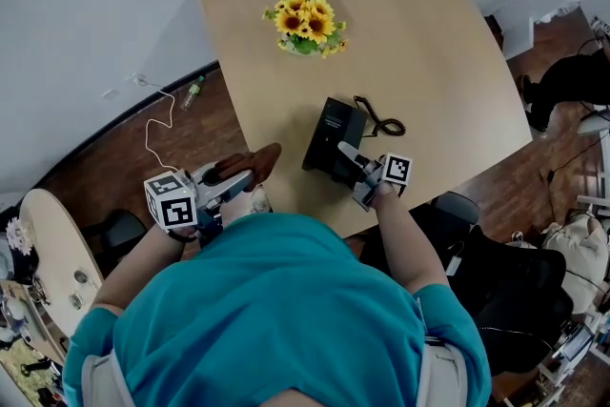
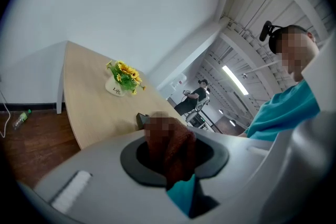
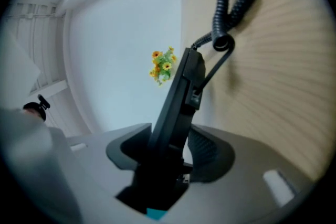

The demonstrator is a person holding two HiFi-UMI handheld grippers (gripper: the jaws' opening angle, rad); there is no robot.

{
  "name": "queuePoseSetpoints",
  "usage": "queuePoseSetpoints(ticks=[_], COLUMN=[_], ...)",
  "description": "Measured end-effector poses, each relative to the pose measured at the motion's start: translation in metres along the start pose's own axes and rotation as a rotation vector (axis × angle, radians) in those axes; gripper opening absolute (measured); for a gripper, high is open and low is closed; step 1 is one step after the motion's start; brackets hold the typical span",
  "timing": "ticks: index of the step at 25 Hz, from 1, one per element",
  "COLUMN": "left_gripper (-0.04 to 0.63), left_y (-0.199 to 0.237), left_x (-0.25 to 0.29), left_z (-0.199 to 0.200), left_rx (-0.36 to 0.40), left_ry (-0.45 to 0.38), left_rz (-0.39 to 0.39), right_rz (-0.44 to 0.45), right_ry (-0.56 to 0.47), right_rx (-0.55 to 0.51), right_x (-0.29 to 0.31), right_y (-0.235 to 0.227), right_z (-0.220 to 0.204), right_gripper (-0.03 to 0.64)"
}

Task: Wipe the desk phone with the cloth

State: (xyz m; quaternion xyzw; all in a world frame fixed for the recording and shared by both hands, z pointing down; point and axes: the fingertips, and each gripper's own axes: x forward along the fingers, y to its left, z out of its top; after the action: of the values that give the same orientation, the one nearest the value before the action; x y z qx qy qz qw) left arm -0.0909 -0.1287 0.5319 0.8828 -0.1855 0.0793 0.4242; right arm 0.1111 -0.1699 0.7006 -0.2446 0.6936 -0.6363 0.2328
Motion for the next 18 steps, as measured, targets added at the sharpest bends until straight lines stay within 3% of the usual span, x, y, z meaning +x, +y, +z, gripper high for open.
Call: queuePoseSetpoints(ticks=[4, 6, 8, 11, 14, 16, 18], left_gripper=[0.089, 0.089, 0.089, 0.089, 0.089, 0.089, 0.089], left_y=[-0.008, -0.015, -0.025, -0.040, -0.042, -0.039, -0.045], left_x=[0.019, 0.037, 0.061, 0.103, 0.133, 0.141, 0.141], left_z=[0.027, 0.050, 0.071, 0.088, 0.075, 0.055, 0.043], left_rx=[0.104, 0.212, 0.380, 0.692, 0.982, 1.084, 1.092], left_ry=[0.003, 0.020, 0.063, 0.182, 0.380, 0.505, 0.550], left_rz=[-0.014, -0.025, -0.033, -0.037, -0.036, -0.049, -0.093], right_rz=[0.065, 0.067, 0.056, 0.049, 0.061, 0.079, 0.097], right_ry=[0.035, 0.053, 0.080, 0.135, 0.178, 0.185, 0.176], right_rx=[-0.041, -0.062, -0.096, -0.157, -0.207, -0.225, -0.234], right_x=[0.007, 0.012, 0.016, 0.022, 0.025, 0.025, 0.022], right_y=[0.045, 0.069, 0.091, 0.125, 0.154, 0.169, 0.178], right_z=[-0.006, -0.012, -0.019, -0.034, -0.049, -0.054, -0.055], right_gripper=[0.215, 0.215, 0.215, 0.215, 0.215, 0.215, 0.215])
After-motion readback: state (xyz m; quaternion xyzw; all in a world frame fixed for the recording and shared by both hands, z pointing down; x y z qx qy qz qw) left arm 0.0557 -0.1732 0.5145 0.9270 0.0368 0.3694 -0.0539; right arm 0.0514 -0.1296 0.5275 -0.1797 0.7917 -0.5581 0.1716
